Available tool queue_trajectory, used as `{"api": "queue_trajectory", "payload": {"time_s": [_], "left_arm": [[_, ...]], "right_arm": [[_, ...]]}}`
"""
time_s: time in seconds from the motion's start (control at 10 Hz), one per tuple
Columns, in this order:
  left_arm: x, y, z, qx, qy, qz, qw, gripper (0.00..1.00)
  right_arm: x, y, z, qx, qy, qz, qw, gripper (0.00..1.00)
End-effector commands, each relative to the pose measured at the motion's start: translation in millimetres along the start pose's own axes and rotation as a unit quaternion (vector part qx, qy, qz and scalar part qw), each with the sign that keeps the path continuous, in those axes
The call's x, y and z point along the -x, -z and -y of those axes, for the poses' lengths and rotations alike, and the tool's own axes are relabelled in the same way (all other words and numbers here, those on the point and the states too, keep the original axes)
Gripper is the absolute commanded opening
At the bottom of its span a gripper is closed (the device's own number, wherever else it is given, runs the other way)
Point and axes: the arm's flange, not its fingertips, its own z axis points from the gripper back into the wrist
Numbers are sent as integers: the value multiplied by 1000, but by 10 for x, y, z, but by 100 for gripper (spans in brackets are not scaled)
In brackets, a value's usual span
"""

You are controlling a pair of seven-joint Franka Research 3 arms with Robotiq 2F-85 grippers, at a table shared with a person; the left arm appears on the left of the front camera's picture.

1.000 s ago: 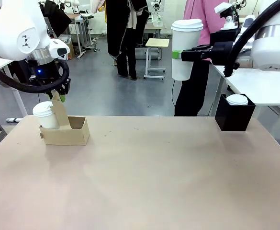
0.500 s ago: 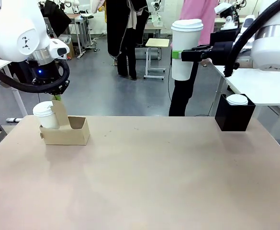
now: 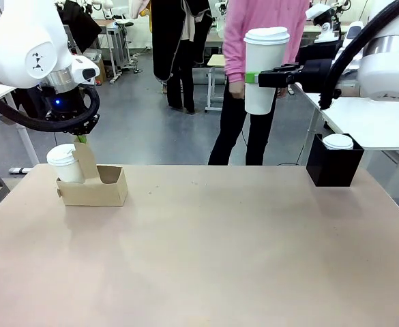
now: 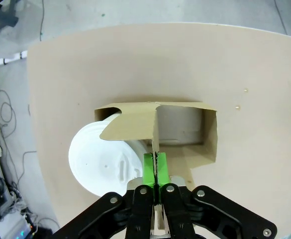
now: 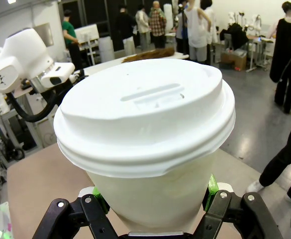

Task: Pour a drink into a cup and package it in a carrier.
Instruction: Position the Cup Carrier in the center of the table.

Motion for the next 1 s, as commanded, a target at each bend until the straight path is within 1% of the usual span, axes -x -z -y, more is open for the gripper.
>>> {"api": "queue_trajectory", "payload": {"time_s": [0.0,0.1,0.3,0.4,0.5,0.6,0.7,0.8,0.9], "left_arm": [[31,-217,35,-9,-25,7,1000,2],[67,-516,121,-23,-44,16,999,2],[160,-1155,502,-28,-57,31,998,2],[252,-1426,810,-21,-64,35,997,2],[369,-1592,1126,-7,-62,29,998,2],[520,-1688,1467,5,-55,19,998,2],[688,-1728,1820,5,-53,12,999,2],[846,-1731,2094,5,-57,3,998,2],[1041,-1677,2384,-15,-62,14,998,2]], "right_arm": [[-43,18,-11,1,-4,4,1000,81],[-43,18,-11,1,-4,4,1000,81],[-43,18,-11,1,-4,4,1000,81],[-43,18,-11,1,-4,4,1000,81],[-43,18,-11,1,-4,4,1000,81],[-43,18,-11,1,-4,4,1000,81],[-43,18,-11,1,-4,4,1000,81],[-43,18,-11,1,-4,4,1000,81],[-43,18,-11,1,-4,4,1000,81]]}}
